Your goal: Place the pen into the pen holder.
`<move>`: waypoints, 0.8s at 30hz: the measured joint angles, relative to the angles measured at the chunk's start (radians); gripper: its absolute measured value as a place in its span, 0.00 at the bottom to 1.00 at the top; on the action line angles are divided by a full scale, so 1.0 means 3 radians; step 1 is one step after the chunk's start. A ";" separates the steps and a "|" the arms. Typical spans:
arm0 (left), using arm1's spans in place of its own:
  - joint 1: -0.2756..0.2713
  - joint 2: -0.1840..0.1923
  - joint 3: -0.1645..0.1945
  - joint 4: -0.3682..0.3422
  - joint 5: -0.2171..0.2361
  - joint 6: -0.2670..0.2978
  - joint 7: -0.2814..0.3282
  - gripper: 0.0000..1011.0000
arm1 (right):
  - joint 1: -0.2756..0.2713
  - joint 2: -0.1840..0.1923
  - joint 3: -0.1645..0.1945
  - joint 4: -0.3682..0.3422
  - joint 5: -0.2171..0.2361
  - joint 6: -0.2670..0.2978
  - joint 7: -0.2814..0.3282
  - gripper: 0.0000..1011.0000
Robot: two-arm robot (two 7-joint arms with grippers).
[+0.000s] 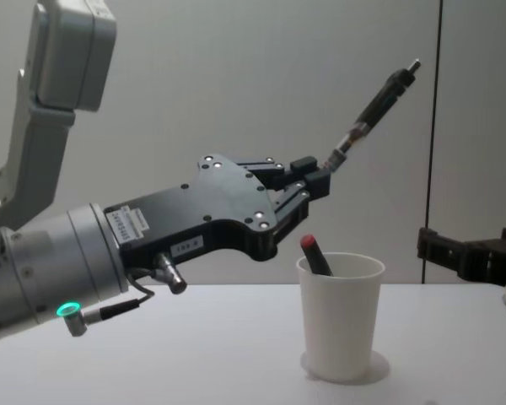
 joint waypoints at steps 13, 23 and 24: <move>-0.0028 -0.0009 0.0006 0.0041 0.0023 -0.0040 -0.0074 0.14 | -0.0031 0.0073 0.0034 -0.0036 0.0095 -0.0016 0.0362 0.99; -0.0036 -0.0013 0.0009 0.0055 0.0030 -0.0055 -0.0098 0.14 | -0.0101 0.0182 0.0072 -0.0114 0.0217 -0.0071 0.0721 0.99; -0.0037 -0.0013 0.0009 0.0056 0.0030 -0.0056 -0.0100 0.14 | -0.0116 0.0203 0.0078 -0.0131 0.0232 -0.0083 0.0772 0.99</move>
